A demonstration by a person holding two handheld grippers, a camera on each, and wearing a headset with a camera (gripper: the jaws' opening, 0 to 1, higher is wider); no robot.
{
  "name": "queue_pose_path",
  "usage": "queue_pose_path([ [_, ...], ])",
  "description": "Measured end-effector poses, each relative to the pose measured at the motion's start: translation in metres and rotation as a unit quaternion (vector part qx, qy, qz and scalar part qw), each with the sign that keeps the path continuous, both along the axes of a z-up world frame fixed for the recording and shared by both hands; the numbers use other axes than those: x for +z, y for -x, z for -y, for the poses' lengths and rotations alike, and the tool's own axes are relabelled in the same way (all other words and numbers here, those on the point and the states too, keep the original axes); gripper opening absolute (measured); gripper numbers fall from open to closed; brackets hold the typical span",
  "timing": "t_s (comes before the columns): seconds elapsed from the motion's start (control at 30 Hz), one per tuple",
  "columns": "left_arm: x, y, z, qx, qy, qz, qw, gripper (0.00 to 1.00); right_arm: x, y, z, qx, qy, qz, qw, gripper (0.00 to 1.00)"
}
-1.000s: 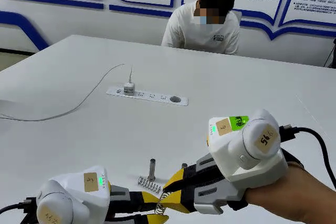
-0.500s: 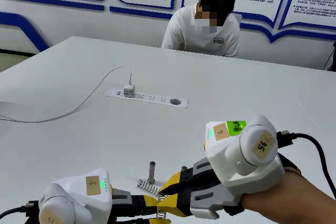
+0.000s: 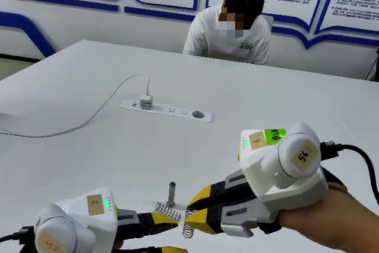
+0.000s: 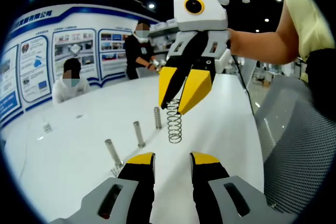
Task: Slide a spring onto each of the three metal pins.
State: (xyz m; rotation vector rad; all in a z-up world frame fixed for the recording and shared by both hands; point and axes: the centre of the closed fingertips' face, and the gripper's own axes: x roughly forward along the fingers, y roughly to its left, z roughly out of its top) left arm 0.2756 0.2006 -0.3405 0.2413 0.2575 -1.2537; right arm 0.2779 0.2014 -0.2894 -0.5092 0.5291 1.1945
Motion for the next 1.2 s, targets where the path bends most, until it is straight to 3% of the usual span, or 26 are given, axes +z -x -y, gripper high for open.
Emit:
queue_pose_path([
  [0.33, 0.000, -0.014, -0.014, 0.031, 0.004, -0.005, 0.9995, 0.36, 0.009, -0.019, 0.015, -0.025, 0.000, 0.015, 0.9996, 0.11],
  [0.67, -0.001, -0.020, -0.021, 0.048, 0.005, -0.012, 0.9988, 0.42, 0.015, -0.042, 0.030, -0.056, 0.003, 0.032, 0.9979, 0.11],
  [1.0, -0.003, -0.023, -0.024, 0.059, 0.007, -0.019, 0.9981, 0.48, 0.014, -0.068, 0.041, -0.094, 0.008, 0.046, 0.9945, 0.11],
  [1.2, -0.004, -0.024, -0.026, 0.063, 0.006, -0.022, 0.9978, 0.50, 0.007, -0.077, 0.047, -0.109, 0.009, 0.041, 0.9931, 0.11],
])
